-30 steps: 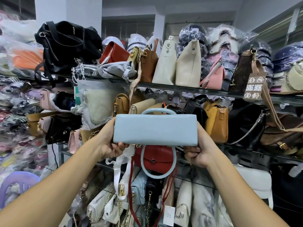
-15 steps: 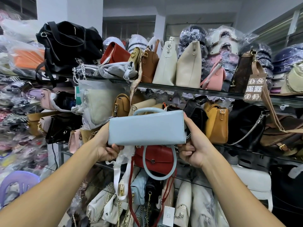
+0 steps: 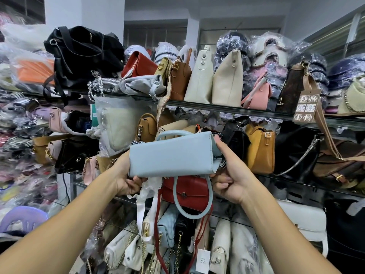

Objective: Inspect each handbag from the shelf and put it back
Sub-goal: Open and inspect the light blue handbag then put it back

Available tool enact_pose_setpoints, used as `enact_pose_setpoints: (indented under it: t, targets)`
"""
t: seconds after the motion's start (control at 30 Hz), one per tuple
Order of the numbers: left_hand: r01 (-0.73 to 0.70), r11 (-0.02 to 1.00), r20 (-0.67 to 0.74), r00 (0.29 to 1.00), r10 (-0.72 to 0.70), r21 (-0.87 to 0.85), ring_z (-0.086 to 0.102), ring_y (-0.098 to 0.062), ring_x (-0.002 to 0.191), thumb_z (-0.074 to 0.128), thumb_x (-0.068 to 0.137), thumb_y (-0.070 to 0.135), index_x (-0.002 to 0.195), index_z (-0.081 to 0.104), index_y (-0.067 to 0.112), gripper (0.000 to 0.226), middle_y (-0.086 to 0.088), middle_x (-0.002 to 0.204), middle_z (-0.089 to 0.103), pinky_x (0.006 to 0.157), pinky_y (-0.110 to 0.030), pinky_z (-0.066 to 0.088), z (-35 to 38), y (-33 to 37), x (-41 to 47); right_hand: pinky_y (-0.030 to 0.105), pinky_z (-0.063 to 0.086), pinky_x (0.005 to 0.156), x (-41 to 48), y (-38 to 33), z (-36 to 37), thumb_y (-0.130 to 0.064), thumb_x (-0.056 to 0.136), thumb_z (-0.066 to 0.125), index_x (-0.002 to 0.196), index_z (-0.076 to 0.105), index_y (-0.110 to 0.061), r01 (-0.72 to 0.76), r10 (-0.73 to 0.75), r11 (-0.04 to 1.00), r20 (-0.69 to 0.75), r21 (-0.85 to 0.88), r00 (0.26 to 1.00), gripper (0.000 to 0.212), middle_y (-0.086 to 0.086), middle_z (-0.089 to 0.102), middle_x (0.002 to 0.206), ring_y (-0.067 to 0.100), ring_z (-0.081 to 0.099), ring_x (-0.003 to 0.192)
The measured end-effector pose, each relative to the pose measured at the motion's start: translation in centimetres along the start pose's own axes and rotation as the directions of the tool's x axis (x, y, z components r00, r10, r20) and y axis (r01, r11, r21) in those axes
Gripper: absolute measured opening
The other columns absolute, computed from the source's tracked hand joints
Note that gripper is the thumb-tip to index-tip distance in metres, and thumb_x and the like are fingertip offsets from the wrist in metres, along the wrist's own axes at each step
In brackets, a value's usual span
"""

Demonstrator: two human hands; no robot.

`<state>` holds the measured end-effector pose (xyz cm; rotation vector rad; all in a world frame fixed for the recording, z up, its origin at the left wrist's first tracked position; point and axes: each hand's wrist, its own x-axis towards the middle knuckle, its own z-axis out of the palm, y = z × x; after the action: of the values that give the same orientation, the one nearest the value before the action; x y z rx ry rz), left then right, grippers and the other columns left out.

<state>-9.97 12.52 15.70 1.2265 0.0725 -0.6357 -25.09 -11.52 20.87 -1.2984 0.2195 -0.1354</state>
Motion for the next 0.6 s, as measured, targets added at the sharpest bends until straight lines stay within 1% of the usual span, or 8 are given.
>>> enact_pose_setpoints:
  t: [0.1, 0.2, 0.27, 0.37, 0.47, 0.53, 0.6]
  targets:
    - [-0.015, 1.0, -0.032, 0.999, 0.016, 0.008, 0.037, -0.012, 0.027, 0.052, 0.082, 0.066, 0.075, 0.059, 0.013, 0.054, -0.004, 0.049, 0.05, 0.031, -0.008, 0.024, 0.0, 0.0, 0.0, 0.015, 0.018, 0.033, 0.1, 0.1, 0.0, -0.074, 0.075, 0.071, 0.097, 0.066, -0.031, 0.001, -0.001, 1.0, -0.001, -0.01, 1.0, 0.048, -0.002, 0.055, 0.054, 0.005, 0.016, 0.034]
    - [-0.037, 0.999, -0.073, 0.997, 0.039, 0.026, 0.039, -0.014, 0.029, 0.053, 0.077, 0.075, 0.075, 0.06, 0.015, 0.061, -0.005, 0.051, 0.052, 0.032, -0.009, 0.026, -0.1, 0.1, 0.1, 0.016, 0.018, 0.035, 0.2, 0.2, -0.1, -0.074, 0.074, 0.071, 0.101, 0.066, -0.03, 0.008, -0.008, 1.0, 0.007, -0.014, 1.0, 0.051, -0.002, 0.055, 0.054, 0.005, 0.016, 0.034]
    - [-0.068, 0.997, -0.108, 0.992, 0.07, 0.029, 0.041, -0.015, 0.03, 0.05, 0.074, 0.084, 0.075, 0.064, 0.016, 0.07, -0.007, 0.055, 0.055, 0.033, -0.009, 0.028, -0.1, 0.1, 0.1, 0.016, 0.018, 0.037, 0.4, 0.3, -0.2, -0.072, 0.074, 0.072, 0.1, 0.066, -0.031, 0.012, -0.012, 1.0, 0.007, -0.015, 1.0, 0.049, -0.005, 0.057, 0.056, 0.005, 0.016, 0.035]
    - [-0.132, 0.991, -0.164, 0.978, 0.131, 0.004, 0.047, -0.019, 0.035, 0.034, 0.07, 0.099, 0.081, 0.068, 0.016, 0.089, -0.01, 0.061, 0.06, 0.035, -0.014, 0.035, 0.0, 0.2, 0.1, 0.016, 0.019, 0.036, 1.1, 0.6, -0.6, -0.074, 0.072, 0.073, 0.095, 0.065, -0.029, 0.004, -0.004, 1.0, 0.03, -0.003, 1.0, 0.052, -0.007, 0.054, 0.06, 0.004, 0.02, 0.034]
    - [-0.172, 0.984, -0.142, 0.974, 0.178, 0.053, 0.055, -0.025, 0.042, 0.027, 0.061, 0.105, 0.09, 0.07, 0.016, 0.103, -0.012, 0.069, 0.065, 0.04, -0.02, 0.044, 0.3, 0.3, -0.5, 0.017, 0.024, 0.033, 1.9, 1.1, -1.1, -0.075, 0.066, 0.074, 0.088, 0.06, -0.023, 0.001, -0.001, 1.0, 0.04, 0.003, 0.999, 0.057, -0.006, 0.051, 0.054, 0.004, 0.025, 0.032]
    - [-0.182, 0.982, -0.105, 0.977, 0.187, 0.058, 0.062, -0.028, 0.048, 0.033, 0.055, 0.107, 0.095, 0.071, 0.018, 0.104, -0.012, 0.076, 0.068, 0.044, -0.026, 0.051, 0.6, 0.3, -1.2, 0.018, 0.027, 0.033, 2.2, 1.4, -1.3, -0.075, 0.062, 0.075, 0.087, 0.063, -0.022, 0.011, -0.011, 1.0, 0.035, -0.011, 0.999, 0.06, -0.005, 0.053, 0.055, 0.005, 0.029, 0.035]
    - [-0.19, 0.981, -0.078, 0.978, 0.193, 0.049, 0.067, -0.027, 0.06, 0.05, 0.052, 0.101, 0.104, 0.069, 0.02, 0.098, -0.011, 0.085, 0.069, 0.05, -0.032, 0.056, 0.9, 0.3, -1.6, 0.019, 0.031, 0.037, 2.2, 1.6, -1.3, -0.074, 0.063, 0.075, 0.083, 0.068, -0.022, 0.029, -0.028, 0.999, 0.054, -0.029, 0.998, 0.056, -0.005, 0.057, 0.06, 0.007, 0.033, 0.039]
